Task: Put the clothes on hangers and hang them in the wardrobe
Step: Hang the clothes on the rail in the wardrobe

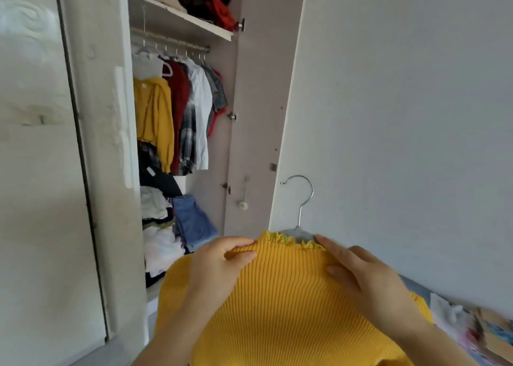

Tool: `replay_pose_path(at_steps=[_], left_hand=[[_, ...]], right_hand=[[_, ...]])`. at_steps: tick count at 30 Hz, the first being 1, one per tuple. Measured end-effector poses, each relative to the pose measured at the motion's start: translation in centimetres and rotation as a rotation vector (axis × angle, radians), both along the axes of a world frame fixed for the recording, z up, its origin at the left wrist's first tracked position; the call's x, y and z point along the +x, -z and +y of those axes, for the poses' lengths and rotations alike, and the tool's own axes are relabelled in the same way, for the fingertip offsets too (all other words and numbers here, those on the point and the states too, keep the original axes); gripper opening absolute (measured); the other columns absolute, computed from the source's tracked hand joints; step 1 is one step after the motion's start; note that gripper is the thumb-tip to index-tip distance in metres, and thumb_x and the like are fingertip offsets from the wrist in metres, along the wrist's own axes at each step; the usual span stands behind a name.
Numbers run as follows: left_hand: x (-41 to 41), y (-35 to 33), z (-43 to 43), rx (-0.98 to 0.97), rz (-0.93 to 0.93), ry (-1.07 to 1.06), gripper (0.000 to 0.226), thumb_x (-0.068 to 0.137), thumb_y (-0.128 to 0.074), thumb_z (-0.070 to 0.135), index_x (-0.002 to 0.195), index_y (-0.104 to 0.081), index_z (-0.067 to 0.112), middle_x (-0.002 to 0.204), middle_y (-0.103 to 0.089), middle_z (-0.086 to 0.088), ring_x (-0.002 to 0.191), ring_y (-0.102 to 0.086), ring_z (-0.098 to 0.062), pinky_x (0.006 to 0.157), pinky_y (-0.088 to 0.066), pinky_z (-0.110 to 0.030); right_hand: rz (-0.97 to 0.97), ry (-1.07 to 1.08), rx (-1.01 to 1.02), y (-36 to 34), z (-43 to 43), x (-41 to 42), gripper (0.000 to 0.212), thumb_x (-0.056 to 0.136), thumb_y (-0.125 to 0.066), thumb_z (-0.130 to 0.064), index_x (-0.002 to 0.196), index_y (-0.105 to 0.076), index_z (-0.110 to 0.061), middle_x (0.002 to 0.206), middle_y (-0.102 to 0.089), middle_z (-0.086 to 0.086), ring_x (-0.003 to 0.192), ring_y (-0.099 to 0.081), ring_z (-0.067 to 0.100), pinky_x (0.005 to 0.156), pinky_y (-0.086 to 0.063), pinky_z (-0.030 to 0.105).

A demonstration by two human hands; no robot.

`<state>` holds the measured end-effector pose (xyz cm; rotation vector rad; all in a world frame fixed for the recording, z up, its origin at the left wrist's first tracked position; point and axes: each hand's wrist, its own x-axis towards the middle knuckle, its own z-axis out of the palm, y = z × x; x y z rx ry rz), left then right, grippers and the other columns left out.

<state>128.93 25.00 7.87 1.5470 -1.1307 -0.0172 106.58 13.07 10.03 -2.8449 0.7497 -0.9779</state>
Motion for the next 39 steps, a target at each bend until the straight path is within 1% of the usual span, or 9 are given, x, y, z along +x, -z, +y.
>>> replay_pose_path(at_steps=[4,8,13,17,22,24,30,34,39], left_hand=[[5.5,-1.1,-4.2,-0.025,-0.021,-0.056,0.024,0.076,-0.073,0.016,0.097,-0.071,0.027,0.083,-0.058,0.03,0.086,-0.05,0.023,0.072,-0.034,0.005],[10.0,-1.6,-8.3,-0.052,-0.182,-0.141,0.023,0.077,-0.072,0.017,0.099,-0.072,0.021,0.084,-0.06,0.024,0.078,-0.055,0.013,0.073,-0.039,-0.005],[15.5,-0.7,-13.8,-0.027,-0.341,-0.279,0.024,0.083,-0.067,0.022,0.106,-0.069,0.018,0.095,-0.06,0.017,0.085,-0.047,0.012,0.078,-0.034,-0.01],[19.7,-0.2,-19.3,0.03,-0.336,-0.401,0.028,0.089,-0.059,0.027,0.117,-0.063,0.023,0.105,-0.057,0.018,0.097,-0.047,0.001,0.083,-0.032,-0.015],[24.3,-1.6,-24.7,0.134,-0.393,-0.517,0.043,0.093,-0.047,0.036,0.135,-0.042,0.031,0.123,-0.032,0.027,0.115,-0.025,0.009,0.099,-0.019,-0.016],[26.2,-2.1,-26.3,0.164,-0.423,-0.571,0.048,0.093,-0.047,0.037,0.139,-0.035,0.032,0.129,-0.028,0.027,0.123,-0.021,0.007,0.106,-0.017,-0.02],[33.2,-2.4,-30.2,0.217,-0.405,-0.64,0.053,0.094,-0.04,0.044,0.142,-0.017,0.041,0.133,-0.013,0.032,0.124,-0.003,0.014,0.109,-0.006,-0.018],[39.3,-2.2,-32.4,0.193,-0.393,-0.679,0.054,0.093,-0.043,0.042,0.141,-0.017,0.043,0.131,-0.012,0.033,0.123,-0.004,0.015,0.108,-0.006,-0.015],[49.0,-3.0,-34.5,0.139,-0.379,-0.721,0.054,0.093,-0.047,0.038,0.138,-0.019,0.045,0.135,-0.019,0.03,0.125,-0.01,0.012,0.108,-0.01,-0.015]], right_hand=[[0.052,-0.018,-0.021,-1.1,-4.8,5.5,0.046,0.085,-0.024,-0.055,0.127,-0.01,-0.066,0.082,-0.044,-0.021,0.071,-0.05,0.003,0.062,-0.046,0.018],[0.057,0.002,-0.046,-2.7,-8.9,10.7,0.05,0.089,-0.035,-0.044,0.138,-0.03,-0.039,0.08,-0.047,-0.016,0.061,-0.05,0.004,0.051,-0.039,0.012],[0.063,-0.074,-0.044,-3.6,-15.5,16.8,0.051,0.085,-0.022,-0.059,0.135,-0.026,-0.052,0.091,-0.05,-0.026,0.075,-0.052,0.0,0.065,-0.047,0.019],[0.067,-0.146,-0.091,-4.1,-21.8,22.6,0.05,0.086,-0.026,-0.053,0.131,-0.046,-0.042,0.088,-0.06,-0.013,0.073,-0.061,0.011,0.061,-0.051,0.028],[-0.021,-0.191,-0.088,-5.8,-29.1,29.2,0.047,0.086,-0.03,-0.051,0.126,-0.053,-0.041,0.081,-0.058,-0.012,0.067,-0.062,0.014,0.055,-0.051,0.031],[-0.05,-0.234,-0.096,-6.6,-31.5,31.8,0.044,0.086,-0.031,-0.05,0.125,-0.05,-0.046,0.079,-0.05,-0.018,0.066,-0.061,0.012,0.053,-0.047,0.026],[-0.042,-0.372,-0.07,-7.0,-36.8,40.0,0.039,0.083,-0.016,-0.058,0.12,-0.011,-0.068,0.087,-0.049,-0.018,0.075,-0.058,0.008,0.058,-0.043,0.022],[-0.019,-0.393,-0.091,-7.6,-38.9,46.6,0.047,0.084,-0.022,-0.055,0.128,-0.038,-0.056,0.088,-0.055,-0.016,0.076,-0.062,0.011,0.059,-0.049,0.029],[-0.09,-0.365,-0.188,-8.5,-41.1,56.6,0.039,0.083,-0.05,-0.039,0.12,-0.058,-0.039,0.075,-0.059,-0.012,0.057,-0.063,0.013,0.042,-0.043,0.022]])
